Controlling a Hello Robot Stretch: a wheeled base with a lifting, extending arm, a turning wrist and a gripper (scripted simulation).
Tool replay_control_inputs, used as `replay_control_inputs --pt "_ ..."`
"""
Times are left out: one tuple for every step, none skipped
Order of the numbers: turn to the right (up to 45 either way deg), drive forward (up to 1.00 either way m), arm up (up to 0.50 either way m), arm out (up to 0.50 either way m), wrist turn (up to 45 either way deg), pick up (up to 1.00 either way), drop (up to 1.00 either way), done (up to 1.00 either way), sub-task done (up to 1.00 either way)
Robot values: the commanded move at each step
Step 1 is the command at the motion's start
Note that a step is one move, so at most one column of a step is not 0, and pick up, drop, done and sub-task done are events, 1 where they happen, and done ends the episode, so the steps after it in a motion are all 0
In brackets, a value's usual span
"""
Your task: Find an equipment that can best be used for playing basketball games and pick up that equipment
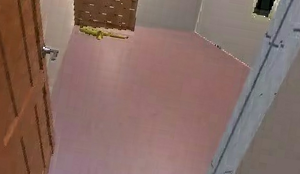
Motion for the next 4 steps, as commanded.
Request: replay_control_inputs --pt "0.0 0.80 0.00 0.00 0.0 0.00 0.00 0.00 0.00" --pt "45.0 0.00 0.00 0.00 0.0 0.00 0.00 0.00 0.00" --pt "12.0 0.00 0.00 0.00 0.0 0.00 0.00 0.00 0.00" --pt "0.0 1.00 0.00 0.00 0.0 0.00 0.00 0.00 0.00"
